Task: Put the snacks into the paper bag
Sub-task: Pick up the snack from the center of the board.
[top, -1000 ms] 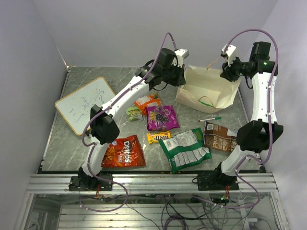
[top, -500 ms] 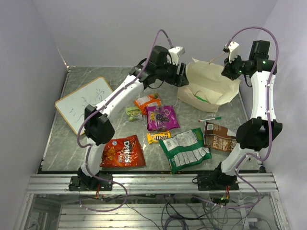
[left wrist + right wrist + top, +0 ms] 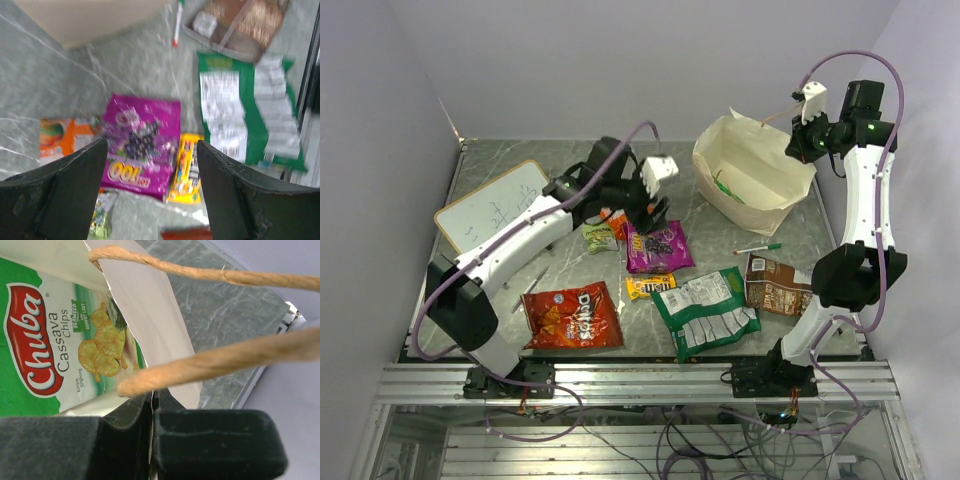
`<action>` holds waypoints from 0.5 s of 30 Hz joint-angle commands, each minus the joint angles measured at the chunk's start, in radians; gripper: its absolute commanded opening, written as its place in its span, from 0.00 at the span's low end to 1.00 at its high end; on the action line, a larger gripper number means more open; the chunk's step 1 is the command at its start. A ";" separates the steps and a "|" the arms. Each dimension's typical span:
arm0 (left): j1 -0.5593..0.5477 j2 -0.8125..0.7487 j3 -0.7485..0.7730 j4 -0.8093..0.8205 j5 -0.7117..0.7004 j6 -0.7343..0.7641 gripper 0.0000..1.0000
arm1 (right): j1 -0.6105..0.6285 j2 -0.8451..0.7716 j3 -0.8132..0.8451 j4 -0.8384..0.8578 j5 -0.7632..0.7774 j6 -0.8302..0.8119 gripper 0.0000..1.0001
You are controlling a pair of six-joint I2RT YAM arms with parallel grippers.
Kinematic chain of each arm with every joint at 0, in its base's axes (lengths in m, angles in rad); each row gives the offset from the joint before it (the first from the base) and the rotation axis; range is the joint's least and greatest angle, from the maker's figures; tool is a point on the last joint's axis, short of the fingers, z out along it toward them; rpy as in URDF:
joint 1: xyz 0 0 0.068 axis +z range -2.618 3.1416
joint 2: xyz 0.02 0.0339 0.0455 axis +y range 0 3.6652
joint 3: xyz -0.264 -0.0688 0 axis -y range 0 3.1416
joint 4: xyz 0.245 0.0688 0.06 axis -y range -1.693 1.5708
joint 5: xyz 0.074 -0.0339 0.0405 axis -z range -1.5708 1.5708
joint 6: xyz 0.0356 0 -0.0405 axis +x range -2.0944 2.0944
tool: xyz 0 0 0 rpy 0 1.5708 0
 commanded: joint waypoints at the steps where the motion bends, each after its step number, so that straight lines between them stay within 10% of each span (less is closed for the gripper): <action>1: -0.039 -0.028 -0.172 -0.095 0.082 0.364 0.81 | 0.002 0.018 0.025 -0.012 0.015 0.040 0.00; 15: -0.237 0.098 -0.401 0.031 -0.018 0.604 0.81 | 0.003 0.008 0.006 -0.017 0.041 0.027 0.00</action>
